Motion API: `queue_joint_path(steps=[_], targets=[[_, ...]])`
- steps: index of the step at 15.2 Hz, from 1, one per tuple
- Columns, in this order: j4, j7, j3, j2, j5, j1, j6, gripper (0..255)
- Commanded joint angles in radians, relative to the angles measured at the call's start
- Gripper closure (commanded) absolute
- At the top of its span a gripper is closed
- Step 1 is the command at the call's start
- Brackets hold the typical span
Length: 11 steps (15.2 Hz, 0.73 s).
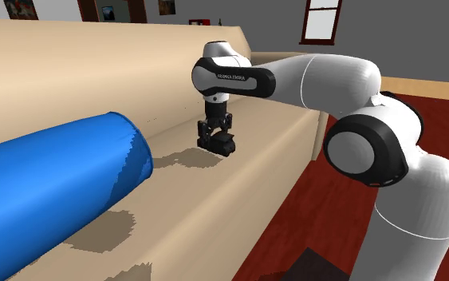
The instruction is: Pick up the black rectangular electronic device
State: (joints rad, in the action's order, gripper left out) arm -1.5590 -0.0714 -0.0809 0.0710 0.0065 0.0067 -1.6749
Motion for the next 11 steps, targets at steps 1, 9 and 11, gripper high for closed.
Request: queue_joint_path(steps=[1, 9, 11], targets=[[0.039, 0.001, 0.000, 0.009, 0.001, 0.000, 0.029, 255], [0.199, -0.001, -0.001, 0.047, 0.004, -0.002, 0.152, 255], [0.202, -0.001, -0.001, 0.048, 0.004, -0.002, 0.154, 255]])
